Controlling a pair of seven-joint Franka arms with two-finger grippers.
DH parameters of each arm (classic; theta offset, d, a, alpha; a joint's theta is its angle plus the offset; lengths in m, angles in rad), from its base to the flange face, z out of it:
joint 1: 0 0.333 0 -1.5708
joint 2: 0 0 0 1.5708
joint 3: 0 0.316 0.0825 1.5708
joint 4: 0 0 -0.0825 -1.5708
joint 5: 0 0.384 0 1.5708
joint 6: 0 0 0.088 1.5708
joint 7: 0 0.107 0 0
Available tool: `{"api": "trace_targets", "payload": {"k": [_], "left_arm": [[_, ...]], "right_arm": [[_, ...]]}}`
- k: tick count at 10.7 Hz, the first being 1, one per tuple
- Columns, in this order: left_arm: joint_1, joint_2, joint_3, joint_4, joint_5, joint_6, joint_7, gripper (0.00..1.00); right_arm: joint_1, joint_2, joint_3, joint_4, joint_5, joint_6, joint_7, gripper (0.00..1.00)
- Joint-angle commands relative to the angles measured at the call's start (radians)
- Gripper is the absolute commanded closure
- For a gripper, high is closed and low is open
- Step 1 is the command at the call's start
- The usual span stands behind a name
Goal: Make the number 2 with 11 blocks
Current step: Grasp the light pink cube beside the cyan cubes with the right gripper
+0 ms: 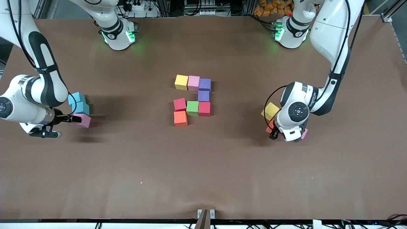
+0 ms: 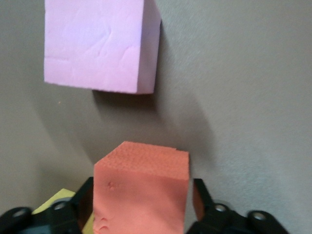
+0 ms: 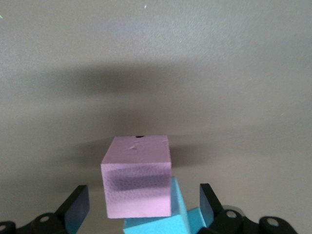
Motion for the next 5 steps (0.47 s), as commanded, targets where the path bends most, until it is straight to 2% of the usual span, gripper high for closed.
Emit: {"api": "trace_targets", "payload": {"k": [1, 4, 5], "left_arm": [[0.012, -0.009, -0.004, 0.07, 0.016, -0.036, -0.01, 0.67], [0.004, 0.014, -0.002, 0.235, -0.022, -0.192, -0.039, 0.67], [-0.005, 0.034, -0.002, 0.278, -0.035, -0.208, -0.067, 0.67]], "right_arm": [[-0.016, -0.015, 0.02, -0.035, 0.036, 0.023, 0.034, 0.0], [-0.028, -0.02, 0.022, -0.176, 0.033, 0.267, -0.032, 0.0], [-0.033, -0.02, 0.022, -0.193, 0.033, 0.291, -0.037, 0.0]]}}
